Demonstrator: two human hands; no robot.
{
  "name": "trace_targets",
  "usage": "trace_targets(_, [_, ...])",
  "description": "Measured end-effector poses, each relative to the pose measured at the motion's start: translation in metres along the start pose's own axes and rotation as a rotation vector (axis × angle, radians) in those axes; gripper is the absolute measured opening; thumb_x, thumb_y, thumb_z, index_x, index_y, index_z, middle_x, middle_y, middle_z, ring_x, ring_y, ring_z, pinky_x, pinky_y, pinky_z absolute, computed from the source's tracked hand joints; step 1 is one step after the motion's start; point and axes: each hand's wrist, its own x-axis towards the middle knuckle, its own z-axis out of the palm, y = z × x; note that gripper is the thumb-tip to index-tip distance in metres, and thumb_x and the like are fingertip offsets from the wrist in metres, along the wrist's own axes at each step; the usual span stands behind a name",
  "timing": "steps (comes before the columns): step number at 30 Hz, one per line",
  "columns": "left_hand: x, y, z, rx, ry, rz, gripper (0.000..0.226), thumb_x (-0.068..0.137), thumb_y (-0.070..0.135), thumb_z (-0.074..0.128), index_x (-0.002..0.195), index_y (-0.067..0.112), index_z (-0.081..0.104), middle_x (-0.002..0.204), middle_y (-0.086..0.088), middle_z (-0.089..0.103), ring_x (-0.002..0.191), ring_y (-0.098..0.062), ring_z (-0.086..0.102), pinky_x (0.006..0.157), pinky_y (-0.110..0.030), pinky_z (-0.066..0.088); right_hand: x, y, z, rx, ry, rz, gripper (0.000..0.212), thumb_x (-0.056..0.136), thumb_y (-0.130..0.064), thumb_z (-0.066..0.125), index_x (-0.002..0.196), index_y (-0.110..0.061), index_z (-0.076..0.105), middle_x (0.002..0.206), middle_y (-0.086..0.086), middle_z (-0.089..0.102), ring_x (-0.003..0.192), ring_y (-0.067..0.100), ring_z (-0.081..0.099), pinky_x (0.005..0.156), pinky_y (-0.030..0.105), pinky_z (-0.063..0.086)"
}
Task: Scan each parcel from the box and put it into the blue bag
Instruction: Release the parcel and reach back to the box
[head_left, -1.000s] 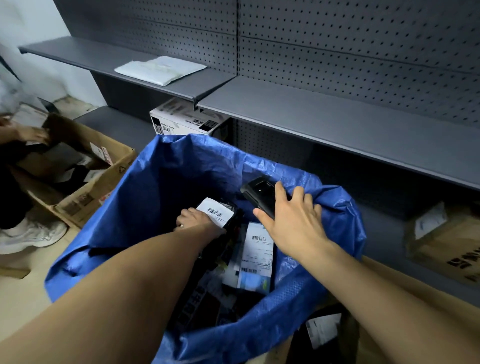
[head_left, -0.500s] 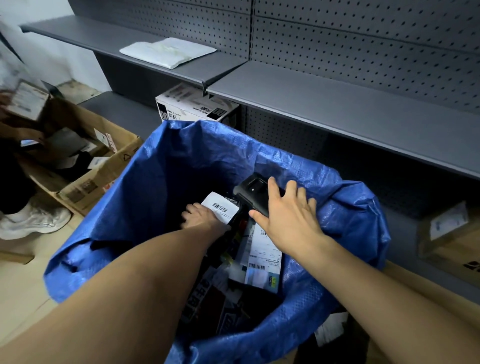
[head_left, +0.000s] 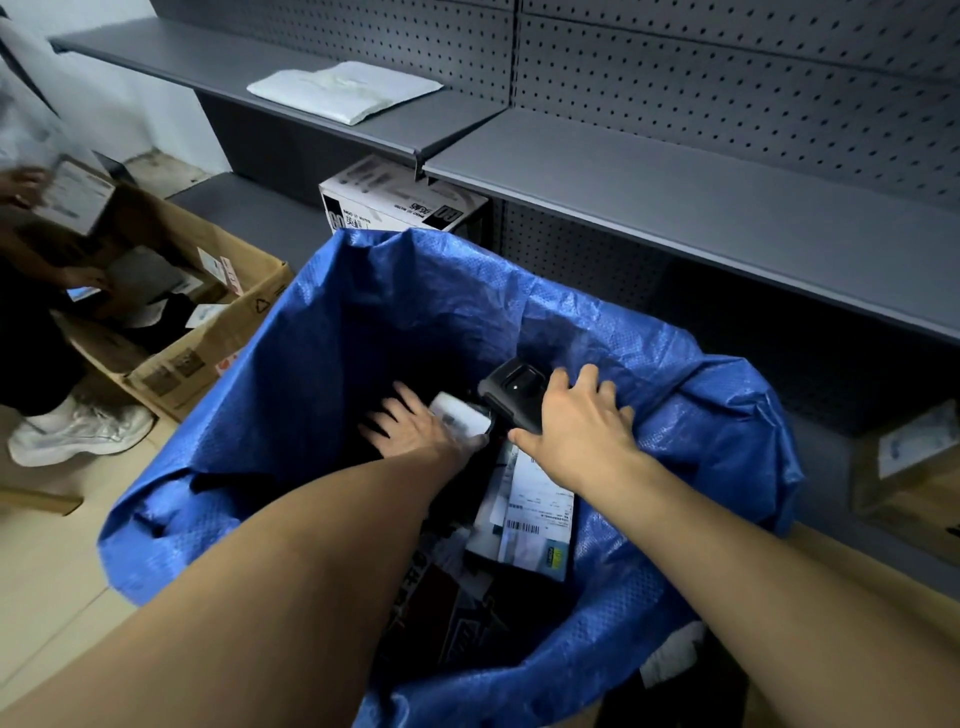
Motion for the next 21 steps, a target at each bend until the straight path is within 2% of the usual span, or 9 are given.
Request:
trace_targets(3, [-0.001, -0.002, -0.002, 0.071, 0.061, 0.087, 0.144, 0.058, 0.094, 0.052, 0.155, 0.008, -0.012, 0.162, -0.017, 0.006, 0.147, -0.039, 0.01, 0.119, -0.056, 0.009, -0.002, 0.004, 0.003, 0.005, -0.003, 0.007, 0.091, 0.087, -0.064, 0.061, 0.149, -0.006, 0.027, 0.142, 0.016, 0.032, 0.132, 0.037, 0.035, 0.104, 0.054, 0.037])
trace_targets(8, [-0.011, -0.003, -0.019, 0.106, 0.05, 0.11, 0.132, 0.069, 0.089, 0.048, 0.155, 0.011, -0.014, 0.163, -0.015, 0.001, 0.149, -0.038, 0.006, 0.119, -0.055, 0.008, -0.014, 0.01, 0.001, 0.017, -0.002, 0.033, 0.086, 0.087, -0.064, 0.061, 0.144, -0.008, 0.033, 0.139, 0.015, 0.034, 0.131, 0.037, 0.036, 0.103, 0.054, 0.038])
trace_targets(21, [-0.07, -0.004, -0.085, 0.006, 0.12, 0.215, 0.116, 0.08, 0.081, 0.044, 0.157, 0.013, -0.009, 0.164, -0.015, -0.001, 0.15, -0.039, 0.002, 0.12, -0.055, 0.007, -0.069, 0.028, -0.048, 0.002, 0.125, 0.084, 0.086, 0.087, -0.063, 0.06, 0.147, -0.008, 0.031, 0.142, 0.015, 0.032, 0.133, 0.036, 0.035, 0.103, 0.052, 0.036])
